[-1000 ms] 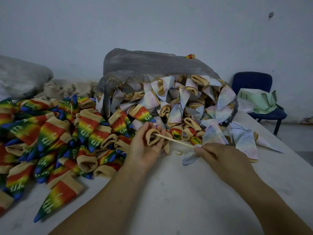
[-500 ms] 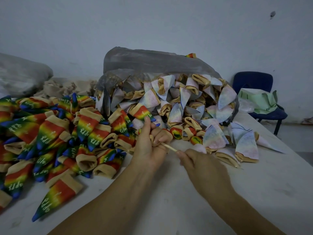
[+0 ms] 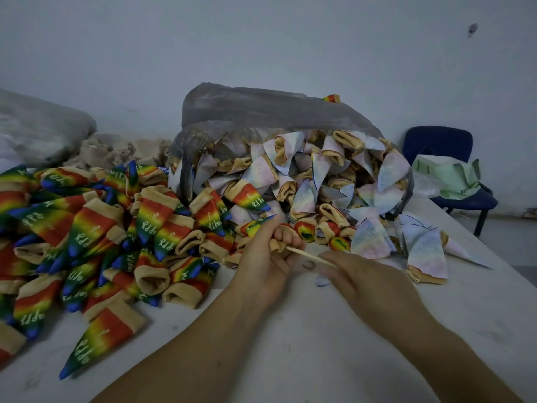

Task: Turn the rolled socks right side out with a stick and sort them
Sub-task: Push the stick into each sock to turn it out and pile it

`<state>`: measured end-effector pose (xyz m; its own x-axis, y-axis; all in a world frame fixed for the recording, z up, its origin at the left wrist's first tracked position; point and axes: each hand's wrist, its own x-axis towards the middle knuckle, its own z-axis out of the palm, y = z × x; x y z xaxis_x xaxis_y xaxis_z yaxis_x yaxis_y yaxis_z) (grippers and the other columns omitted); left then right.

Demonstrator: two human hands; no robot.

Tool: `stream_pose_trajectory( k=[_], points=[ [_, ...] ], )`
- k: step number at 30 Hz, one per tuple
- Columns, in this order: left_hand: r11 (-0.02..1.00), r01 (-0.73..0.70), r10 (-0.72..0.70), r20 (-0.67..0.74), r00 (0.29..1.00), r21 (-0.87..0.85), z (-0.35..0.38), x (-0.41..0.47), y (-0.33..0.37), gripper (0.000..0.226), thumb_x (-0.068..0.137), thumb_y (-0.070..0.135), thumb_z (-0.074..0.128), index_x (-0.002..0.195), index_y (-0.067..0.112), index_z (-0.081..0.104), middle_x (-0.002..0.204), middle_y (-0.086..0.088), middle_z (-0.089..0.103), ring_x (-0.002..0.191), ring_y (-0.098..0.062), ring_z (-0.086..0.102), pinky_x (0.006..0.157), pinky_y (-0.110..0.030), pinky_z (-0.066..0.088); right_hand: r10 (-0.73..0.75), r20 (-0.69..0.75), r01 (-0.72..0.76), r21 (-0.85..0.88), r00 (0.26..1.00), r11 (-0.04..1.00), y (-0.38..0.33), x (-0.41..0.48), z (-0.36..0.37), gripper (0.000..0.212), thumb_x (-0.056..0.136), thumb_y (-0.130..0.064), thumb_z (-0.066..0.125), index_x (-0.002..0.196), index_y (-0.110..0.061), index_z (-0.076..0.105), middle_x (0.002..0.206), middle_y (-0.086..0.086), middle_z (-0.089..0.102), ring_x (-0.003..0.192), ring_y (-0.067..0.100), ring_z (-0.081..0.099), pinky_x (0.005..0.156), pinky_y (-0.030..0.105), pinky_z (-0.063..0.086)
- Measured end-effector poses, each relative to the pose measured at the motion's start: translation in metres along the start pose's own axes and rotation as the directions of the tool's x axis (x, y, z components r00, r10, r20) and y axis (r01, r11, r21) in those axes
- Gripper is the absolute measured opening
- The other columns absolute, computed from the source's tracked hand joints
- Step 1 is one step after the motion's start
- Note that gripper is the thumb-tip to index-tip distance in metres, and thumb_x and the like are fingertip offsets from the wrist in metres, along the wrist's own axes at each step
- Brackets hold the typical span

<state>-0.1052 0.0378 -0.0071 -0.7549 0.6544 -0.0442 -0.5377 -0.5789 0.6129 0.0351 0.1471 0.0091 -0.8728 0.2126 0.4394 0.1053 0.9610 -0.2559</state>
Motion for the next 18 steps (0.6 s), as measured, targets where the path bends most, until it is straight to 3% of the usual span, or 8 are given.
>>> stream_pose_trajectory(
  k=[3, 5, 7, 9, 11, 12, 15, 18],
  points=[
    [1.0, -0.028, 0.028, -0.044, 0.999, -0.006, 0.0, 0.0, 0.003, 0.046, 0.095, 0.021, 0.06, 0.05, 0.017, 0.048, 0.05, 0.0, 0.046, 0.05, -0.013, 0.053, 0.055, -0.026, 0.053, -0.131, 0.014, 0.131, -0.159, 0.991, 0.979, 0.0, 0.004, -0.016, 0.022, 0.095, -0.035, 0.051, 0.111, -0.034, 0.064, 0.09, -0.007, 0.067, 0.077, 0.008, 0.062, 0.062, 0.02, 0.042],
    [0.999, -0.035, 0.035, -0.023, 0.999, 0.024, 0.003, -0.003, 0.003, 0.052, 0.095, 0.018, 0.057, 0.045, 0.017, 0.045, 0.045, 0.001, 0.041, 0.046, -0.012, 0.049, 0.053, -0.025, 0.052, -0.211, -0.021, 0.199, -0.248, 0.977, 0.948, 0.002, 0.006, -0.018, 0.022, 0.073, -0.019, 0.08, 0.094, -0.023, 0.074, 0.072, -0.005, 0.068, 0.06, 0.007, 0.063, 0.059, 0.015, 0.038],
    [0.999, -0.038, 0.038, 0.024, 0.999, 0.033, 0.006, -0.006, 0.001, 0.055, 0.095, 0.017, 0.055, 0.042, 0.017, 0.042, 0.041, 0.001, 0.036, 0.042, -0.012, 0.044, 0.054, -0.025, 0.053, -0.259, -0.108, 0.223, -0.263, 0.96, 0.939, 0.003, 0.002, -0.016, 0.028, 0.059, -0.016, 0.089, 0.084, -0.021, 0.076, 0.065, -0.008, 0.068, 0.05, 0.006, 0.061, 0.05, 0.01, 0.029],
    [0.998, -0.055, 0.052, 0.069, 0.996, 0.037, 0.011, -0.01, 0.0, 0.059, 0.097, 0.022, 0.054, 0.04, 0.017, 0.041, 0.039, 0.001, 0.034, 0.043, -0.012, 0.043, 0.057, -0.027, 0.054, -0.134, -0.057, 0.121, -0.184, 0.989, 0.975, -0.002, 0.0, -0.017, 0.011, 0.086, -0.032, 0.066, 0.094, -0.033, 0.072, 0.07, -0.012, 0.068, 0.057, 0.006, 0.06, 0.048, 0.007, 0.024],
    [0.995, -0.095, 0.092, 0.091, 0.992, 0.034, 0.015, -0.01, 0.0, 0.063, 0.099, 0.032, 0.053, 0.039, 0.017, 0.04, 0.036, 0.001, 0.032, 0.044, -0.013, 0.044, 0.06, -0.027, 0.054, 0.021, -0.023, -0.022, -0.03, 1.0, 0.999, -0.009, -0.005, -0.007, 0.026, 0.094, -0.046, 0.038, 0.099, -0.042, 0.064, 0.066, -0.011, 0.061, 0.058, 0.005, 0.054, 0.048, 0.015, 0.032],
    [0.991, -0.128, 0.123, 0.096, 0.988, 0.048, 0.016, -0.01, -0.001, 0.063, 0.098, 0.037, 0.053, 0.039, 0.018, 0.039, 0.036, 0.001, 0.032, 0.045, -0.013, 0.044, 0.061, -0.027, 0.053, 0.105, 0.024, -0.107, 0.099, 0.994, 0.989, -0.015, -0.006, 0.0, 0.026, 0.094, -0.048, 0.037, 0.097, -0.042, 0.063, 0.063, -0.007, 0.059, 0.057, 0.008, 0.052, 0.049, 0.016, 0.034],
    [0.973, -0.192, 0.185, 0.068, 0.98, 0.129, 0.013, -0.007, 0.0, 0.062, 0.095, 0.044, 0.055, 0.04, 0.019, 0.039, 0.036, 0.001, 0.033, 0.045, -0.014, 0.049, 0.063, -0.028, 0.054, 0.314, 0.236, -0.392, 0.594, 0.92, 0.702, -0.037, -0.001, 0.019, 0.026, 0.095, -0.039, 0.048, 0.08, -0.04, 0.068, 0.069, 0.009, 0.06, 0.057, 0.015, 0.051, 0.045, 0.013, 0.034],
    [0.968, -0.161, 0.163, 0.007, 0.987, 0.193, 0.009, 0.0, -0.002, 0.067, 0.099, 0.043, 0.053, 0.037, 0.021, 0.041, 0.036, 0.002, 0.04, 0.047, -0.012, 0.056, 0.067, -0.03, 0.051, 0.348, 0.504, -0.608, 0.712, 0.791, 0.352, -0.049, 0.0, 0.026, 0.029, 0.095, -0.04, 0.049, 0.075, -0.036, 0.071, 0.046, -0.003, 0.037, 0.037, 0.006, 0.03, 0.035, 0.016, 0.025]
  ],
)
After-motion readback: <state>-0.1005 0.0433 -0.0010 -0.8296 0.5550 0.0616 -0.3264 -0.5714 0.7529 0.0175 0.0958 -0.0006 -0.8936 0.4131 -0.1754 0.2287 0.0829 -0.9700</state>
